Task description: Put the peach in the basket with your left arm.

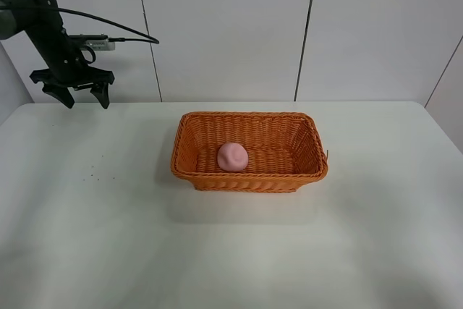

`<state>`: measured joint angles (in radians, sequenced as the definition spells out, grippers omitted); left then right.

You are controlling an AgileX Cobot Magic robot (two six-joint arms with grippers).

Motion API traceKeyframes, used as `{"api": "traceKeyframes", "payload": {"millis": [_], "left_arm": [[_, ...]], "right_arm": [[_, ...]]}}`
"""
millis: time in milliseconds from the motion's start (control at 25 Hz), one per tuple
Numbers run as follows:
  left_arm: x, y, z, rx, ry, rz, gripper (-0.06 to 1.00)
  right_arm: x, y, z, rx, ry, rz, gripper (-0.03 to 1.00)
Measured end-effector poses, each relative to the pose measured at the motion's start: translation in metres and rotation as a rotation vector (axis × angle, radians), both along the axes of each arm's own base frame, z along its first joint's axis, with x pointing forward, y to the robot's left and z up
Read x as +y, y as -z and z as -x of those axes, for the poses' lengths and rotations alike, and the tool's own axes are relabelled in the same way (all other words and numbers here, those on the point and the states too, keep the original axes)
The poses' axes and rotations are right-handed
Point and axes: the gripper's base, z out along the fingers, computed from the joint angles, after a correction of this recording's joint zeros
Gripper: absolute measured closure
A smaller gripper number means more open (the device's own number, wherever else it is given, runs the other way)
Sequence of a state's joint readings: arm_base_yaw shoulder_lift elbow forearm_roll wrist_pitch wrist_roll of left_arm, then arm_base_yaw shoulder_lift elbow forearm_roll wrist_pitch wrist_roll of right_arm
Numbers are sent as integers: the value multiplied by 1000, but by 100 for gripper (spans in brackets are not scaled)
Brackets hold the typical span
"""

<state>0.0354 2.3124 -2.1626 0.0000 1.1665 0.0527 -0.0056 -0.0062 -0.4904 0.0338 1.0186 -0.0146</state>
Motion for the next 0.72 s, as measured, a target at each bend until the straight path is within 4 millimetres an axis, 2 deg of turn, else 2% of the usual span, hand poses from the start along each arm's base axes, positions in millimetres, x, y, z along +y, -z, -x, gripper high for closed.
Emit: {"api": "traceKeyframes", "payload": {"millis": [200,360,600,720], "left_arm": [[-2,-15,16,8,-1,13,16],[-3,-41,44,7,-21,17,16],[-5,-71,111,35,-31,20,16],[-7,-85,159,39,-31,20,16]], "right_arm": [[0,0,0,0,0,0,27],[0,0,0,0,0,0,27],[0,0,0,0,0,0,27],[0,0,0,0,0,0,27]]}}
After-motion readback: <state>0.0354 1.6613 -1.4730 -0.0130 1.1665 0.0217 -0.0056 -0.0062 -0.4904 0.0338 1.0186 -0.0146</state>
